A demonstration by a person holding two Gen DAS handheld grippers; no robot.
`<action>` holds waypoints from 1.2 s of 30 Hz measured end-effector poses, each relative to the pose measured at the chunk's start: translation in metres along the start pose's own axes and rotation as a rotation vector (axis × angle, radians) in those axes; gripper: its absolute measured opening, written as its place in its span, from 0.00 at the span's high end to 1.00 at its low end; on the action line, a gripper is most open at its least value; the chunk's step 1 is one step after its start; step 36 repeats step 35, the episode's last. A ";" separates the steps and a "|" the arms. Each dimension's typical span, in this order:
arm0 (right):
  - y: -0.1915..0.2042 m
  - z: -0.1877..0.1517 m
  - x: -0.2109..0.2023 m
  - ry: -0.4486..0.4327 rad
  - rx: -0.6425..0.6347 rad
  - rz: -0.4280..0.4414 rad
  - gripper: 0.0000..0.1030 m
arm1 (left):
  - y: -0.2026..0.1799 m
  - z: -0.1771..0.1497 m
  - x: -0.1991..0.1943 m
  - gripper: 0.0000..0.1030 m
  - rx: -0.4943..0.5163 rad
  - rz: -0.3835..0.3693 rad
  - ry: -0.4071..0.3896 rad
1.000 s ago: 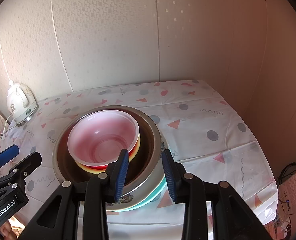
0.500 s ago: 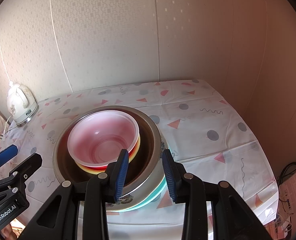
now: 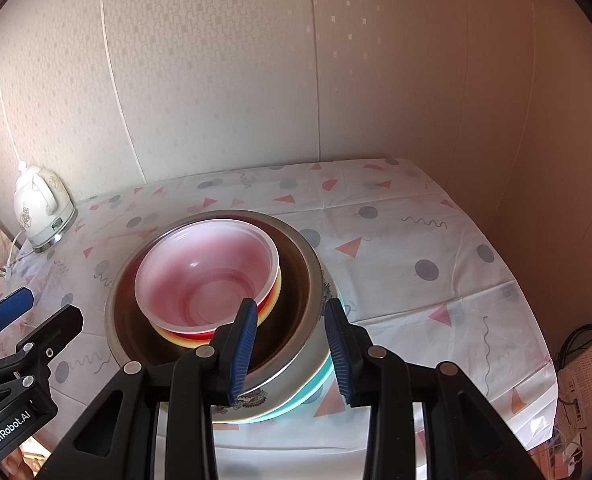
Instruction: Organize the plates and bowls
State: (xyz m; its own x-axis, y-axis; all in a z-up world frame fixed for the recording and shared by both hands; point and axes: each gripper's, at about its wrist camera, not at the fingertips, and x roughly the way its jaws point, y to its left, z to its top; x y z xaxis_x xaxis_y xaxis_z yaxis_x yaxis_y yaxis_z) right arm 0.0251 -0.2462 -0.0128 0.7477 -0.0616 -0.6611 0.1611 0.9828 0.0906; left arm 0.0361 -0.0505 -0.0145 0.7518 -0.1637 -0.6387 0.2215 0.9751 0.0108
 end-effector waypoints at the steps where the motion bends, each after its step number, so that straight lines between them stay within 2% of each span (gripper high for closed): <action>1: 0.000 0.000 0.000 -0.001 -0.001 0.000 0.66 | 0.000 0.000 0.000 0.26 0.000 0.000 0.000; 14: 0.000 0.000 0.000 -0.001 -0.002 0.000 0.66 | -0.001 0.000 0.000 0.24 0.005 -0.002 -0.001; 18: 0.001 -0.001 0.001 0.001 -0.001 0.000 0.66 | 0.000 0.000 -0.001 0.18 0.005 -0.001 -0.003; 26: 0.000 -0.001 0.002 0.005 0.002 0.001 0.65 | 0.000 0.000 0.000 0.18 0.004 0.007 -0.002; 32: -0.001 -0.002 0.003 0.006 0.004 0.001 0.65 | 0.003 0.000 -0.004 0.19 -0.006 -0.003 -0.042; 36: -0.006 0.000 0.003 -0.001 0.012 0.000 0.65 | 0.005 0.001 -0.002 0.19 -0.011 -0.015 -0.030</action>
